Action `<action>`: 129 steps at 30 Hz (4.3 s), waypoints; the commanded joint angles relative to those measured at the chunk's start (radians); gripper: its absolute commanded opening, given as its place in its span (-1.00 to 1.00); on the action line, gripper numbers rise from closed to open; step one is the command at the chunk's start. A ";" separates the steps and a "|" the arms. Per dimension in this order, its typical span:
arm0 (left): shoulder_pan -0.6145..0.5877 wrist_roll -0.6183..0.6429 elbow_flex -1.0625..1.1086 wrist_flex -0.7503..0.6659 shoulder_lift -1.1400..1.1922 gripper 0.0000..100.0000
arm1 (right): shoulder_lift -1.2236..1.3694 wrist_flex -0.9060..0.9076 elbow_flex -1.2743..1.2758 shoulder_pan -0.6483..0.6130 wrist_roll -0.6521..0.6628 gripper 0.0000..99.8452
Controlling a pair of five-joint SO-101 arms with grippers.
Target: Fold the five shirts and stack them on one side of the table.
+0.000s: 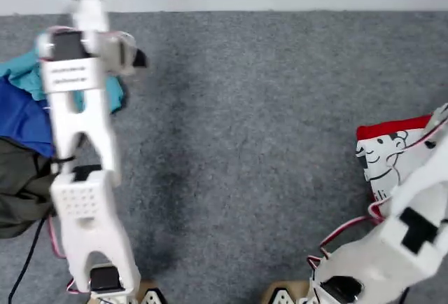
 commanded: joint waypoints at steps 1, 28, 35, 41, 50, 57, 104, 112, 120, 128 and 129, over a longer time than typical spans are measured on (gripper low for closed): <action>-0.167 0.011 0.119 0.020 -0.207 -0.42 | -0.128 0.131 -0.035 -0.076 0.121 0.06; -0.511 0.005 0.093 -0.290 0.348 -0.80 | -0.188 0.145 0.078 -0.418 0.196 0.06; -0.367 0.005 -0.344 -0.014 0.364 -0.97 | -0.188 0.147 0.080 -0.418 0.196 0.06; -0.261 0.005 -0.558 0.020 0.351 -0.97 | -0.189 0.147 0.089 -0.418 0.196 0.06; -0.012 -0.015 -0.487 0.020 0.161 -0.97 | -0.254 0.143 0.206 -0.418 0.199 0.06; 0.331 -0.201 -0.443 0.020 -0.003 -0.97 | -0.384 0.140 0.276 -0.415 0.203 0.06; -0.431 -0.519 -0.295 0.014 -0.264 -0.97 | -0.644 0.059 0.549 -0.415 0.204 0.06; -0.445 -0.519 -0.294 0.015 -0.264 -0.97 | -0.644 0.059 0.549 -0.415 0.204 0.06; -0.446 -0.519 -0.294 0.017 -0.264 -0.97 | -0.644 0.061 0.549 -0.415 0.204 0.06; -0.494 -0.456 -0.099 0.012 -0.262 -0.58 | -0.644 0.062 0.549 -0.415 0.204 0.06; -0.526 -0.433 -0.047 -0.005 -0.262 -0.54 | -0.644 0.062 0.549 -0.415 0.204 0.06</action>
